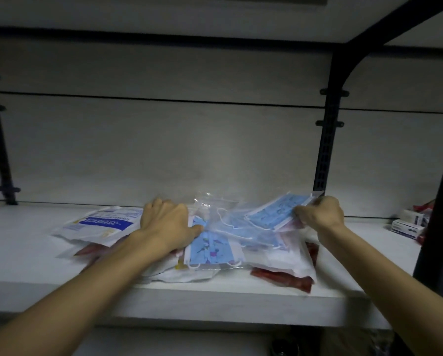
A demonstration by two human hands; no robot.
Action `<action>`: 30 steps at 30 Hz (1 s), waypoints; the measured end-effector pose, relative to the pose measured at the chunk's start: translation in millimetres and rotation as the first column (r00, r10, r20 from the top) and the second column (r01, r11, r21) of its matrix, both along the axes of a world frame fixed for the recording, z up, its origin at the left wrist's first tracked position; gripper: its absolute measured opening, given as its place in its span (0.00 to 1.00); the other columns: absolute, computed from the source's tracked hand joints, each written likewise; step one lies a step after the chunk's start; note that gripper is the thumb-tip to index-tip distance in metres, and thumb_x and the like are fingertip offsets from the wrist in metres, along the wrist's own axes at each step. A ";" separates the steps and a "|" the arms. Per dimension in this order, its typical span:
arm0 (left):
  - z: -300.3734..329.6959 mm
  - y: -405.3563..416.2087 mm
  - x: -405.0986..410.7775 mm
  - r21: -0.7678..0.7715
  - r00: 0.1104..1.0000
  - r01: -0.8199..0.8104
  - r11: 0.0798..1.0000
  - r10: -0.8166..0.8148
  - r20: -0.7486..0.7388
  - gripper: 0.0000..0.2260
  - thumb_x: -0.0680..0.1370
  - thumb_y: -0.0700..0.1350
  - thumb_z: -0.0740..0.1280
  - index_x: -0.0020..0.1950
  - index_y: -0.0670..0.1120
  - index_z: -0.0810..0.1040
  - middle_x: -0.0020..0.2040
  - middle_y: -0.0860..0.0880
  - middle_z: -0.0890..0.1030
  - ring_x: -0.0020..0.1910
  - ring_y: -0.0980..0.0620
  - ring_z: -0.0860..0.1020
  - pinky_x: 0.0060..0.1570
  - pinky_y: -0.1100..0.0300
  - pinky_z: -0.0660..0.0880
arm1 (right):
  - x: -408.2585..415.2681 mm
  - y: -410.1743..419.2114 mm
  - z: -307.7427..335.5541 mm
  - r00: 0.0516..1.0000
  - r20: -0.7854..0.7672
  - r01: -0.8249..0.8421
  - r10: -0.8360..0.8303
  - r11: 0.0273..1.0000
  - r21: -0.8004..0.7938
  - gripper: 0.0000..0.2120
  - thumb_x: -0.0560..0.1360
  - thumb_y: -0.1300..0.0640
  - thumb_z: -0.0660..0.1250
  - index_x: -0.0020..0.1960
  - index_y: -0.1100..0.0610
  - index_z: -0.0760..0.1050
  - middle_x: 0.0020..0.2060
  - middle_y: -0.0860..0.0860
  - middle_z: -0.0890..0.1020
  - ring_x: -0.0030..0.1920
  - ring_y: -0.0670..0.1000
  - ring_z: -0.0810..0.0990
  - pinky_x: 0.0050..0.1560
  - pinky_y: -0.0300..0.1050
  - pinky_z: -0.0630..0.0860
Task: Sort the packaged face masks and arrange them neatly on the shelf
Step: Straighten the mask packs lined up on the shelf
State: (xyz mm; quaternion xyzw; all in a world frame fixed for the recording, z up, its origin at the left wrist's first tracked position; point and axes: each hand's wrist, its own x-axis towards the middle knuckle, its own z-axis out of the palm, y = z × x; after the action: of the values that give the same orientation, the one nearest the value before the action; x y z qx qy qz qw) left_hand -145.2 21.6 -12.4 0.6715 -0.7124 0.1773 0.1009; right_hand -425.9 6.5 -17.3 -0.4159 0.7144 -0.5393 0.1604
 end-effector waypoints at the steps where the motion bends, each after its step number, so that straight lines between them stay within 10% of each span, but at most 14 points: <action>1: 0.0 0.1 0.1 -0.003 1.000 0.002 1.000 -0.002 -0.018 0.25 0.74 0.67 0.61 0.53 0.47 0.78 0.58 0.44 0.79 0.59 0.43 0.74 0.53 0.56 0.68 | 0.7 -0.5 -0.9 1.000 -0.013 -0.018 0.018 1.000 0.000 0.18 0.69 0.62 0.74 0.58 0.62 0.77 0.51 0.58 0.82 0.47 0.58 0.82 0.53 0.54 0.80; 9: -1.8 3.1 1.9 -0.117 0.948 0.102 0.988 -0.132 -0.290 0.10 0.77 0.55 0.64 0.52 0.50 0.75 0.53 0.49 0.80 0.52 0.45 0.77 0.44 0.58 0.69 | 10.6 -0.2 -1.7 0.915 -0.403 -0.066 -0.004 0.985 -0.159 0.19 0.81 0.52 0.58 0.71 0.44 0.65 0.51 0.56 0.82 0.53 0.61 0.80 0.57 0.64 0.75; 17: 20.6 12.6 19.7 -0.315 0.879 0.070 0.946 -0.208 -0.430 0.08 0.78 0.52 0.64 0.51 0.49 0.71 0.47 0.47 0.79 0.47 0.42 0.76 0.41 0.56 0.67 | 21.7 10.4 19.6 0.973 -0.153 -0.220 0.171 0.889 -0.402 0.19 0.80 0.55 0.63 0.70 0.55 0.68 0.38 0.55 0.82 0.41 0.53 0.82 0.44 0.55 0.81; 20: 25.6 17.1 30.9 -0.380 0.834 0.015 0.925 -0.221 -0.505 0.08 0.78 0.53 0.64 0.50 0.49 0.73 0.44 0.46 0.80 0.47 0.40 0.77 0.41 0.54 0.70 | 24.8 12.8 29.6 0.973 -0.099 -0.231 0.208 0.899 -0.373 0.13 0.79 0.53 0.64 0.55 0.63 0.78 0.37 0.56 0.80 0.35 0.51 0.76 0.38 0.46 0.76; 30: 6.9 56.4 55.0 -0.566 0.672 -0.049 0.823 -0.392 -0.629 0.12 0.79 0.50 0.65 0.53 0.42 0.77 0.33 0.49 0.81 0.38 0.47 0.78 0.40 0.56 0.70 | 60.0 49.8 49.2 0.851 -0.054 -0.490 0.522 0.754 -0.437 0.08 0.81 0.55 0.61 0.48 0.59 0.74 0.39 0.48 0.78 0.39 0.45 0.76 0.40 0.37 0.72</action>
State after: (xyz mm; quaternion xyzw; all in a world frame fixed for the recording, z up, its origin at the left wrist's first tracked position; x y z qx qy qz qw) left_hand -90.2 78.1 -5.5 0.5554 -0.5966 0.0803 0.5737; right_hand -365.8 56.3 31.9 -0.5990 0.4299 -0.6357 0.2285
